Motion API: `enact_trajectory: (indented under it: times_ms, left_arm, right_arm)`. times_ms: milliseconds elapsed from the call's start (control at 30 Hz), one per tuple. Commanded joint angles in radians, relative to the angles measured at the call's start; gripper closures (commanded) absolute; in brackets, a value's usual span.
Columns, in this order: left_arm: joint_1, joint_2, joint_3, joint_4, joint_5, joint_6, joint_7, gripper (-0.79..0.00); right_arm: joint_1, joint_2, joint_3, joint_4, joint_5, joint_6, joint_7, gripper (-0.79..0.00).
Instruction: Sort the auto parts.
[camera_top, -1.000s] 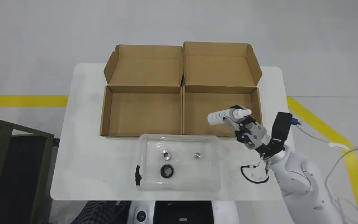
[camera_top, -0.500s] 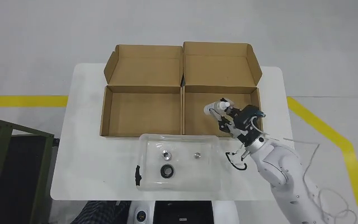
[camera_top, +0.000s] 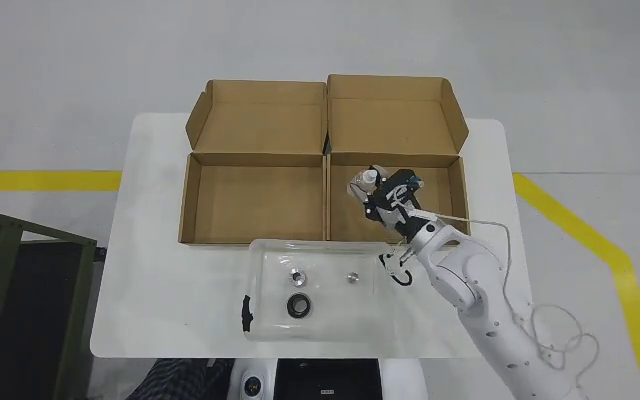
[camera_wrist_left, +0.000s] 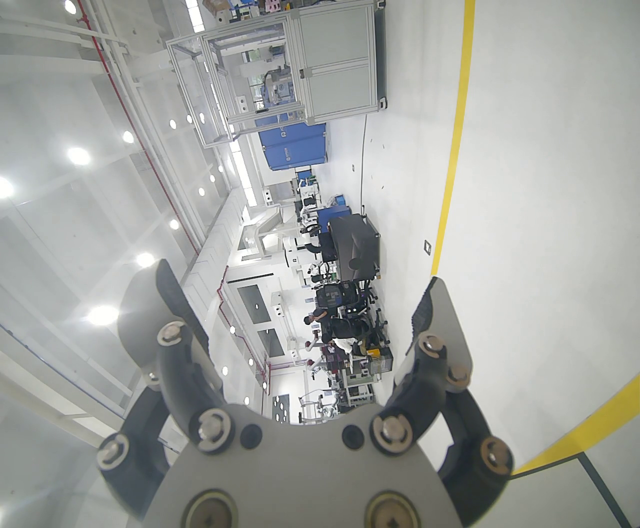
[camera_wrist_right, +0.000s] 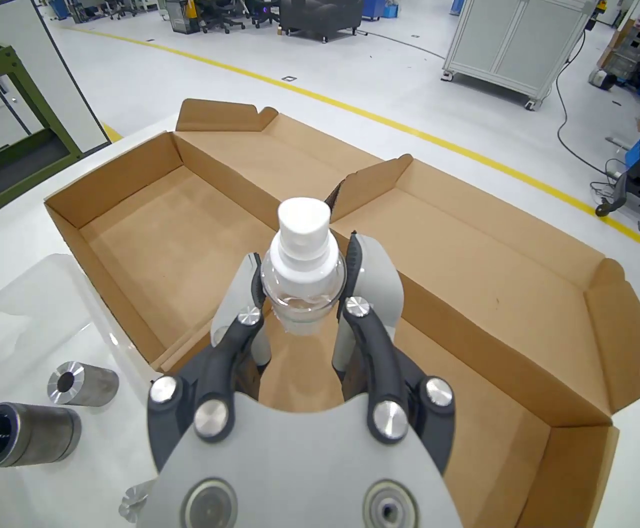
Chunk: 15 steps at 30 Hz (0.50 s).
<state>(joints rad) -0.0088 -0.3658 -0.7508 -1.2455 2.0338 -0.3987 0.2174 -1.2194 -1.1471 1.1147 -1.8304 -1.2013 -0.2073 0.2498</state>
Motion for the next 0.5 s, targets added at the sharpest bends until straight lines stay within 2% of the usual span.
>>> enact_trajectory:
  times_ms: [0,467]
  left_arm:
    - [0.0,0.0,0.0,0.0,0.0,0.0,0.0,-0.785]
    - [0.0,0.0,0.0,0.0,0.0,0.0,0.0,-0.785]
  right_arm:
    - [0.022,-0.007,-0.02,0.03,0.002,0.015,0.002,0.0]
    - [0.143,-0.047,-0.11,0.164,-0.015,0.092,0.079,0.0]
